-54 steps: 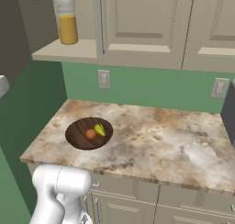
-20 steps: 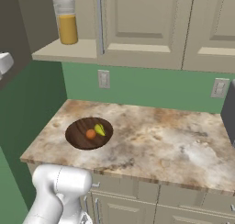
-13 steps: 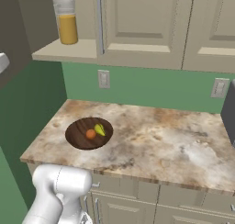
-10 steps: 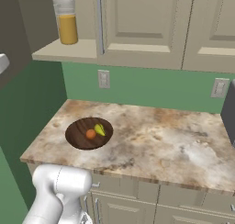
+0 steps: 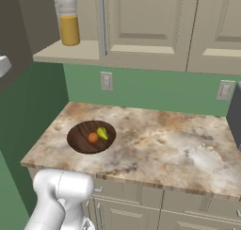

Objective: Open the cabinet. Pick the tangerine and pear from the cabinet and place them into the bowl. Then close the cabinet.

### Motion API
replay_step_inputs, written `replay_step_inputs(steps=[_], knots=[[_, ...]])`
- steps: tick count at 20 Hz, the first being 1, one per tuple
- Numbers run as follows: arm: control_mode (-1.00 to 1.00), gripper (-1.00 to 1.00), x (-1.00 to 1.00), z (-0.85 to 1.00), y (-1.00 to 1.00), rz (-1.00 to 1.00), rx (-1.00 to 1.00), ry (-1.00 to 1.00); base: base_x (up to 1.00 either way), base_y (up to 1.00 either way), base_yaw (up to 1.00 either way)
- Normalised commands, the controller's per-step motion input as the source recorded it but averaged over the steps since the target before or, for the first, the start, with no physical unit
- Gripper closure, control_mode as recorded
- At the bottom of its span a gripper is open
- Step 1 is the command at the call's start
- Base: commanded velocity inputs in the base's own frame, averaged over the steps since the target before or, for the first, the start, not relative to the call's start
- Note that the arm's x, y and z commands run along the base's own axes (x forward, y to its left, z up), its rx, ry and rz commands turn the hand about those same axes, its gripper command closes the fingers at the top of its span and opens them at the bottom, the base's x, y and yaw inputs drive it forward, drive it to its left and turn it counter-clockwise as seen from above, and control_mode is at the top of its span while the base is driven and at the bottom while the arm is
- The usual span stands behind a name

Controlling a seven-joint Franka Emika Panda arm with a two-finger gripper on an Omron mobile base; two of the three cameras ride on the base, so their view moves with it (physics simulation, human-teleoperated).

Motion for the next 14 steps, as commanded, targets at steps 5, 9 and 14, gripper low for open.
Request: replay_step_inputs(steps=[5,9,14], knots=[[-1.0,-1.0,-0.27,0.02,0.08,0.01,0.0,-0.02,0.0,0.0,0.0],[-1.0,-1.0,-0.43,0.07,0.33,0.04,0.0,-0.07,0.0,0.0,0.0],[-1.0,-1.0,-0.85,0.25,0.09,0.01,0.0,-0.14,0.0,0.0,0.0]])
